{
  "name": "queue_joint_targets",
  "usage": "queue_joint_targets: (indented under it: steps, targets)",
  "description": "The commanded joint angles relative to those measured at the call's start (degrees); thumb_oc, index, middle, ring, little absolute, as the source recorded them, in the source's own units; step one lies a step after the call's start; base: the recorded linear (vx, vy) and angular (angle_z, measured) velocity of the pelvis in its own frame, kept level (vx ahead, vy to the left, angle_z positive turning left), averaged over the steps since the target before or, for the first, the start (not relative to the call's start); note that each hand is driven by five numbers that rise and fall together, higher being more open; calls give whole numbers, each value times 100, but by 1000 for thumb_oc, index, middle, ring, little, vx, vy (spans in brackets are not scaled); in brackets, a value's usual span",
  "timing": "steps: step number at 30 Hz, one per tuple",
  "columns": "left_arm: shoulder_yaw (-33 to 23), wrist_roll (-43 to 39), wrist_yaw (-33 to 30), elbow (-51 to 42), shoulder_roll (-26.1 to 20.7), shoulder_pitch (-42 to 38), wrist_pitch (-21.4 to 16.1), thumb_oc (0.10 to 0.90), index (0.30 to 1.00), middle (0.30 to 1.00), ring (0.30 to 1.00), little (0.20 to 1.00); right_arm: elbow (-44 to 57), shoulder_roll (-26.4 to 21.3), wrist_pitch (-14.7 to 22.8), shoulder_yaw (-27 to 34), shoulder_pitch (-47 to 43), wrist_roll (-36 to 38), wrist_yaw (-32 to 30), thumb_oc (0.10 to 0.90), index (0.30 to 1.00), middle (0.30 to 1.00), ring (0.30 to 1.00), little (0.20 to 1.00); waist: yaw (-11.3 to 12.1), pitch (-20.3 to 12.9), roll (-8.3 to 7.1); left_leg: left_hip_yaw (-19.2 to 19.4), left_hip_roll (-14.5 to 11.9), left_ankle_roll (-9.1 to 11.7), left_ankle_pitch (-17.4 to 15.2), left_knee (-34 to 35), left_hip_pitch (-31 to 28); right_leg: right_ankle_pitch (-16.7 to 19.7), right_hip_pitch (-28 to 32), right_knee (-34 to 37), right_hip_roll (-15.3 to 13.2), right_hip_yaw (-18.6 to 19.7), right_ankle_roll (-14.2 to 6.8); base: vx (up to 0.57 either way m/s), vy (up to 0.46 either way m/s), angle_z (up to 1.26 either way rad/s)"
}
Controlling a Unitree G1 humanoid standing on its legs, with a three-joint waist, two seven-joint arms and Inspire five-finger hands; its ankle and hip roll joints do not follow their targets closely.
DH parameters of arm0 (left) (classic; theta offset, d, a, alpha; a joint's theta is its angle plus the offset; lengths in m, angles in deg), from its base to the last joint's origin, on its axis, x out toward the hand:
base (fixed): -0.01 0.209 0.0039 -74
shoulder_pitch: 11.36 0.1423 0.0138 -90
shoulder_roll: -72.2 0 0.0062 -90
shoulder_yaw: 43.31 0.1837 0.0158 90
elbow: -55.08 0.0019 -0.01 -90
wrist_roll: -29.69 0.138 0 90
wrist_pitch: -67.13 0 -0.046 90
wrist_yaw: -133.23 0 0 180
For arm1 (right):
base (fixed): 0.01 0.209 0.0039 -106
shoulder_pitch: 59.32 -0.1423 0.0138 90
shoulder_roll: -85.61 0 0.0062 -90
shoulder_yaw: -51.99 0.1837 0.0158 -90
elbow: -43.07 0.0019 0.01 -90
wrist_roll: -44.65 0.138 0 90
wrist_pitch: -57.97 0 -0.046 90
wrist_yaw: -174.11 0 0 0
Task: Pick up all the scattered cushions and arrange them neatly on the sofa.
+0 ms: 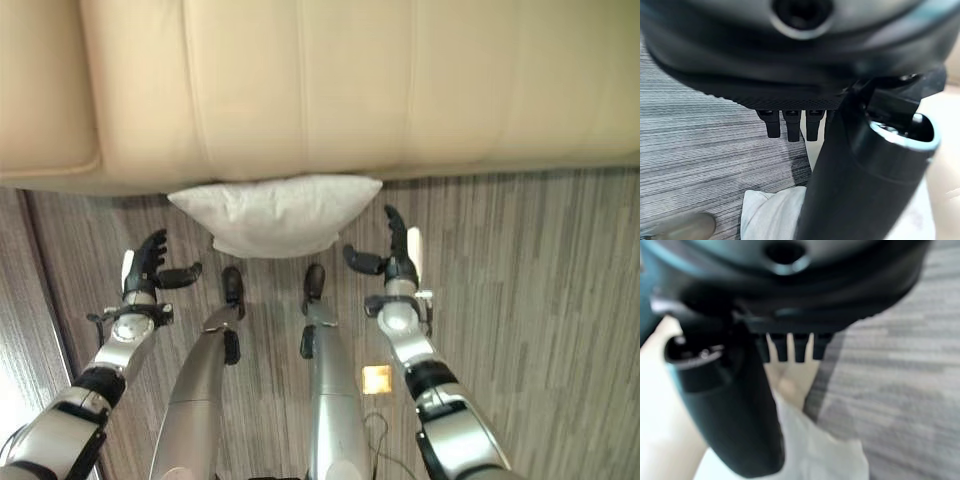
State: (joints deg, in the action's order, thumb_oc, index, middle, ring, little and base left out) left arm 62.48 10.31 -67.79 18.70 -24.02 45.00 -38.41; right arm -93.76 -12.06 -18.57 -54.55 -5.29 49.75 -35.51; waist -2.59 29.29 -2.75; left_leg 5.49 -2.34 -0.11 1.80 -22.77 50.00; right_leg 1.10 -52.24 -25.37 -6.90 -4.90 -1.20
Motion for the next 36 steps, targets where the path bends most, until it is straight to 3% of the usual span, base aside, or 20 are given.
queue_joint_targets:
  steps: [1,7,18,30,36]
  targets:
    - [63,75,-392,-54,-161,291,-374,800,900,900,900,900,129,-251,200,-123,365,-447,-766,800,900,900,900,900,-19,-767,202,-335,-195,240,-371,-166,697,-469,-247,202,-134,300,-402,-76,-92,-9]
    - [52,-25,-669,-8,-108,-106,-408,800,900,900,900,900,30,-212,74,-212,-29,-654,-1198,800,900,900,900,900,-55,-857,302,-314,-165,245,-203,64,1229,-388,-910,211,-100,431,-462,-33,-57,-1]
    - [-36,-548,-592,-3,-104,-531,-446,800,900,900,900,900,-43,-400,146,-233,-574,-168,-1083,800,900,900,900,900,-62,-781,345,-383,-107,317,-13,194,1750,-313,-1464,176,-57,431,-502,-25,-50,2]
    - [638,-369,-456,-137,-722,-1864,-427,800,900,900,900,900,-128,-951,268,-743,-1872,171,-863,800,900,900,900,900,-55,-596,344,-538,-24,351,127,151,2510,-307,-2157,-3,-43,320,-559,6,-15,3]
    - [1301,-198,-154,-461,-1154,-2648,-443,800,900,900,900,900,-3,-1204,303,-1457,-2632,167,-437,800,900,900,900,900,-64,-536,349,-605,19,353,135,44,2901,-315,-2440,-50,-59,288,-577,24,0,5]
